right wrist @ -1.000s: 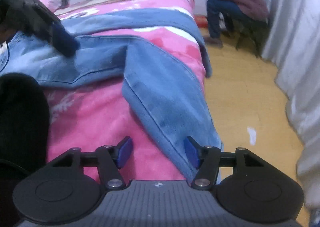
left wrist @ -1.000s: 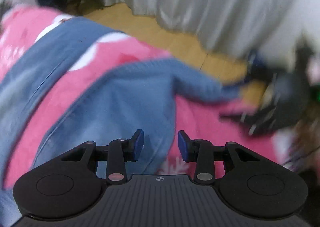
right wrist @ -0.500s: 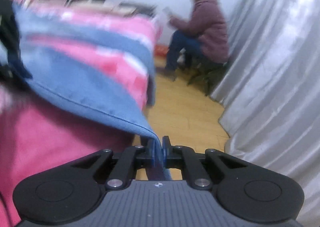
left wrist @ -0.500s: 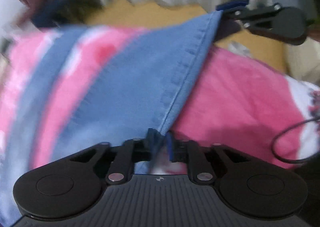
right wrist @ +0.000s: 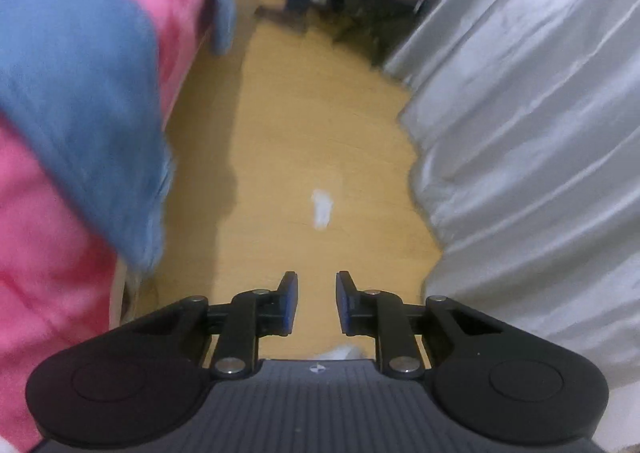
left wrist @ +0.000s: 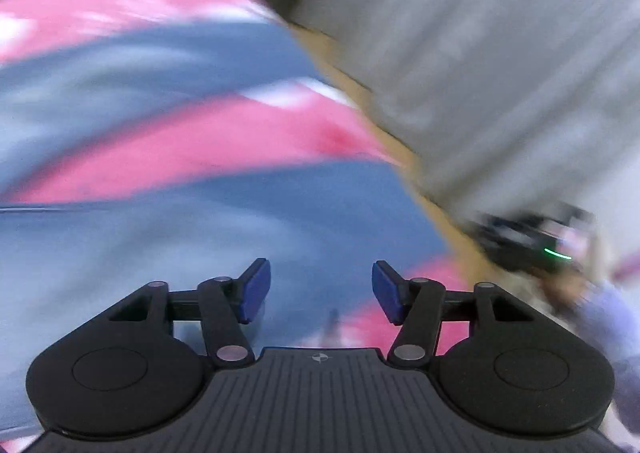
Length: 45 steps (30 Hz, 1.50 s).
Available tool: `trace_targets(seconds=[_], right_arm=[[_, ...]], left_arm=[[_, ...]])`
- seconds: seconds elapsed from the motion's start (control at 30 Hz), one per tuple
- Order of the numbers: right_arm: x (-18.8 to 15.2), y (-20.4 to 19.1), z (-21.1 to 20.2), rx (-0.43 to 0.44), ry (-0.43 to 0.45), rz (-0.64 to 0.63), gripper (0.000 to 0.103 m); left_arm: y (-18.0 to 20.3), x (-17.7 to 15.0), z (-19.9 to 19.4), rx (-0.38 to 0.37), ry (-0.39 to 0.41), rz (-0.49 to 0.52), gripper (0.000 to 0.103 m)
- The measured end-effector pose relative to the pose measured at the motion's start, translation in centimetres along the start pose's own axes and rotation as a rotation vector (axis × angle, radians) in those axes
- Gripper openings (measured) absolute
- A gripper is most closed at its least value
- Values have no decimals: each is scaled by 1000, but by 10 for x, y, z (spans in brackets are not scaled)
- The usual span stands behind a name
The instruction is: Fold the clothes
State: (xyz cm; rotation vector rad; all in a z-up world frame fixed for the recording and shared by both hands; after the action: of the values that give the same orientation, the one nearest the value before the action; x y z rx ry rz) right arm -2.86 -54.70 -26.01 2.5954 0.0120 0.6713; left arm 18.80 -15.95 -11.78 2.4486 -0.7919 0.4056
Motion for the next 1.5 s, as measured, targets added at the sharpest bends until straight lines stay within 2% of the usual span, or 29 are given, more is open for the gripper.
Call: trace_targets(seconds=[0.07,0.1,0.2,0.23,0.3,0.37,0.4,0.43,0.5,0.53,0.57,0.6,0.67,0.7,0.73,0.77,0.8,0.83,0.87,0.93,1.0,1.07,1.13,1.2,1.23,1.3,1.4,1.47,1.5], right_arm=[[29,-11,-28,106,95,72,27],[46,-22,-45,199,160,104,31],[96,-75,-73,442,314,116,40],[109,-96,-74,504,329,101,41],[129,-135,-62,567,324,58,41],[127,-150,-44,562,332,42,41],[123,-148,-40,559,335,50,38],[117,-137,-41,531,320,70,38],[105,-111,-45,407,259,102,38],[98,-99,-45,316,218,109,46],[90,-87,-46,225,176,115,49],[86,-76,-47,166,137,134,43],[87,-59,-55,118,100,188,39],[95,-58,-67,144,160,207,40],[106,-63,-80,209,239,215,41],[119,-72,-92,286,315,215,41],[133,-87,-99,366,375,201,42],[150,-106,-102,450,421,175,42],[167,-125,-105,534,466,148,43],[197,-173,-102,638,473,61,43],[224,-222,-95,710,449,-26,43],[241,-253,-76,748,384,-63,43],[246,-271,-47,729,298,-52,38],[233,-256,-37,760,294,27,37],[225,-240,-35,768,286,83,23],[204,-206,-31,675,282,133,12],[168,-149,-25,518,267,194,9],[137,-110,-17,483,238,280,2],[124,-94,-15,427,212,306,2]], left_arm=[[-40,-9,-16,176,80,4,46],[-57,-16,-19,215,95,22,45],[-100,-44,-15,218,71,8,43],[-115,-55,-13,226,60,-8,43],[-146,-83,-12,312,99,-17,40],[-169,-106,-27,237,216,-99,31],[-179,-111,-35,222,253,-167,13],[-188,-116,-39,218,286,-225,4],[-204,-124,-45,192,344,-319,4],[-205,-125,-47,212,367,-338,4],[-206,-127,-50,243,393,-353,4],[-199,-127,-56,336,443,-336,3],[-171,-130,-73,531,596,-259,0],[-157,-130,-81,608,659,-217,0],[-150,-124,-78,562,647,-171,0],[-145,-117,-71,481,609,-149,0],[-142,-109,-58,357,557,-135,0],[-139,-102,-45,272,499,-101,4],[-136,-97,-29,258,435,-36,4],[-133,-95,-3,374,359,63,4],[-142,-99,0,356,368,30,4],[-159,-103,-10,273,384,-82,4],[-167,-107,-17,223,402,-139,4],[-166,-112,-18,207,411,-157,4],[-165,-112,-18,207,413,-155,4],[-164,-109,-14,213,415,-145,4],[-165,-106,-12,215,413,-139,4],[-167,-106,-13,210,408,-152,4],[-168,-104,-11,215,408,-156,4]])
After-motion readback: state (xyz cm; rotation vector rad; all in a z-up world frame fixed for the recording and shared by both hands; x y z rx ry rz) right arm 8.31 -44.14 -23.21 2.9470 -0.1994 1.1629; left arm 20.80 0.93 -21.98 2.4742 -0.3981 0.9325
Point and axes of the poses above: each gripper's, at about its wrist camera, not at the fingertips, and z roughly the way its jaws point, y to its right, x to its top, the point moved 3 cm from there along z, roughly the way its jaws point, and after that the axes turned 6 degrees about -z, right-handed, at the moved point
